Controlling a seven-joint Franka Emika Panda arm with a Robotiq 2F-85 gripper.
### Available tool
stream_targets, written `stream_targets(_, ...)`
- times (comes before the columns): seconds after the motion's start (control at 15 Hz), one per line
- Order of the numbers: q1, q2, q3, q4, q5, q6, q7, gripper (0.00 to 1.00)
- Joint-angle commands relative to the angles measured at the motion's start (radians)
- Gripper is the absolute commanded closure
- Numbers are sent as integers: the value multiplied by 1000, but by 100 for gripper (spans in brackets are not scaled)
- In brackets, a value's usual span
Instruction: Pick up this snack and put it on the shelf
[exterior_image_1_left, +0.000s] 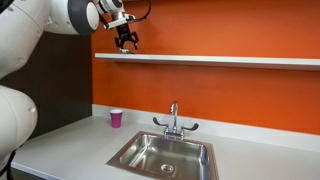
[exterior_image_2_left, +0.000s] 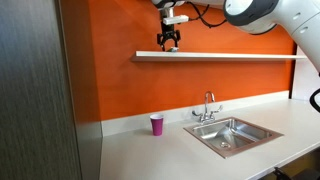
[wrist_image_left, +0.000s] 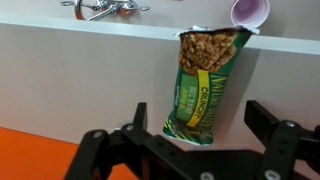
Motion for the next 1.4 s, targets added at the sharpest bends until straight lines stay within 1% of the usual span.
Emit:
stream_targets(0.0,4,-11,1,4,5,-28,9,0)
stream_targets(0.33,-9,-37,2,-55,15,5,30,0)
stream_targets(0.67,6,-82,3,-141,6,20,92,0)
stream_targets(0.73,25,-111,6,-162,0,7,120,0)
stream_targets(1.0,64,-206,7,-275,-9,27,210,0)
stream_targets(1.33,110,-342,9,-443,-13,56,317,0)
